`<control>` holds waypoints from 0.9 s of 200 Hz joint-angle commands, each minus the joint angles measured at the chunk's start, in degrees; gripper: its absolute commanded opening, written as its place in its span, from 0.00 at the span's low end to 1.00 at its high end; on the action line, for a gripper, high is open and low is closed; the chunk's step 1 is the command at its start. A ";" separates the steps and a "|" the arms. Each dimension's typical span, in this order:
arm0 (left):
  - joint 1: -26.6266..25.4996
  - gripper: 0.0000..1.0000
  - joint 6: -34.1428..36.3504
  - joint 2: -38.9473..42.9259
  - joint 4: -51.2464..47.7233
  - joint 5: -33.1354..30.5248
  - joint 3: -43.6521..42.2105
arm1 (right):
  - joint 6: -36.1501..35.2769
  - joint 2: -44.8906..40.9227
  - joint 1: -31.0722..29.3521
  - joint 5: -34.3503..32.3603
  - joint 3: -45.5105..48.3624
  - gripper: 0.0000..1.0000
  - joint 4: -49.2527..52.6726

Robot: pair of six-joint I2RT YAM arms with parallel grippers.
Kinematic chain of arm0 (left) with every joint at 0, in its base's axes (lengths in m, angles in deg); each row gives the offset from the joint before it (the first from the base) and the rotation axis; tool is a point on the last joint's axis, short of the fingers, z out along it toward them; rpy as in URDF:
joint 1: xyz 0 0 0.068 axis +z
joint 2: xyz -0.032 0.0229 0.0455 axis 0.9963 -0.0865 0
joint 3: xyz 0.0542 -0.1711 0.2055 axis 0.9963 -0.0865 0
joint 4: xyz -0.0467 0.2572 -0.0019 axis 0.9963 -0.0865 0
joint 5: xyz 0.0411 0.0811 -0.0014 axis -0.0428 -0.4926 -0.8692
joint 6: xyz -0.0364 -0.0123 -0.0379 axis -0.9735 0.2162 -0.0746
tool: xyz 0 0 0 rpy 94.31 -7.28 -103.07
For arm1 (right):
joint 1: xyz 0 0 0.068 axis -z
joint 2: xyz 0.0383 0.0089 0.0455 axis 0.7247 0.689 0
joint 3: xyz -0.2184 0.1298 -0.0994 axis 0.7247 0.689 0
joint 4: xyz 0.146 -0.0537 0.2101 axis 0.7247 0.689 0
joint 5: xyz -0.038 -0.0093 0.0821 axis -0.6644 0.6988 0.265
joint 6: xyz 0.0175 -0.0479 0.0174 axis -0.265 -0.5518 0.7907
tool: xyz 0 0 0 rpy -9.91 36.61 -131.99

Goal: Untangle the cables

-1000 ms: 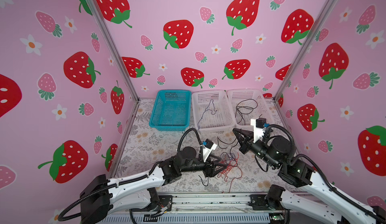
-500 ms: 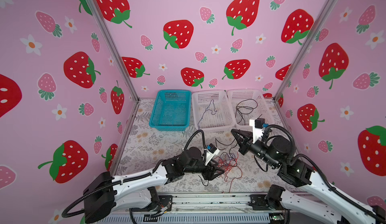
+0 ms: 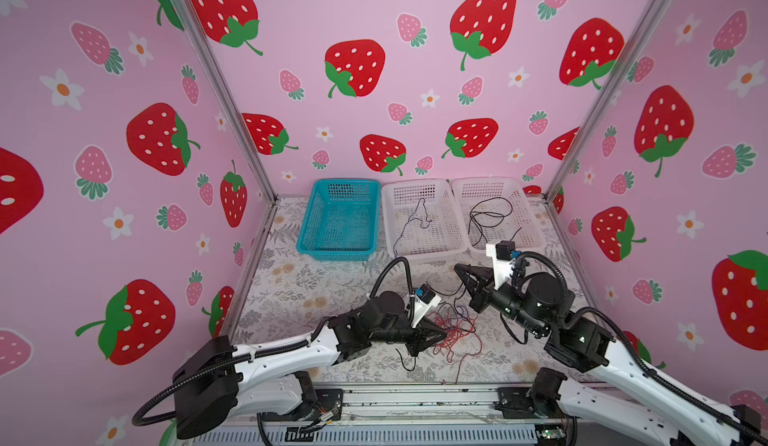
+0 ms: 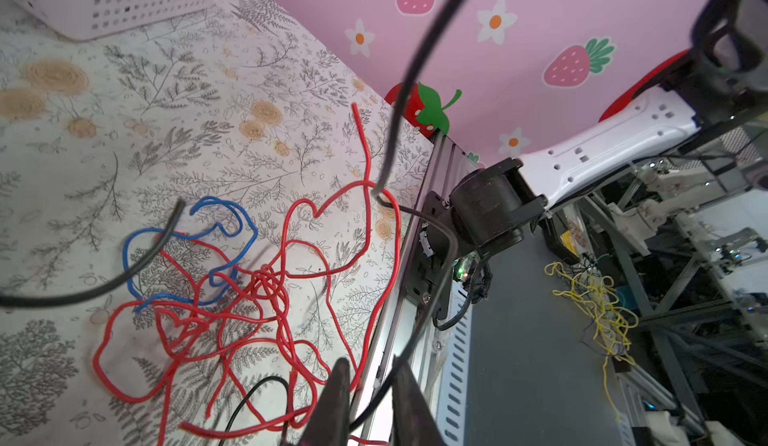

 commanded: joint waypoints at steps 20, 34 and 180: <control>-0.16 0.00 -0.93 3.79 1.07 1.45 4.10 | 0.97 0.83 0.28 -1.81 2.25 0.00 -0.48; -0.10 0.00 -1.26 6.15 0.11 0.79 4.79 | 1.25 1.45 0.30 -2.56 2.57 0.00 0.42; -0.10 0.00 -3.02 24.64 -14.20 -7.39 14.30 | 0.93 -3.62 4.89 12.22 10.12 0.66 0.29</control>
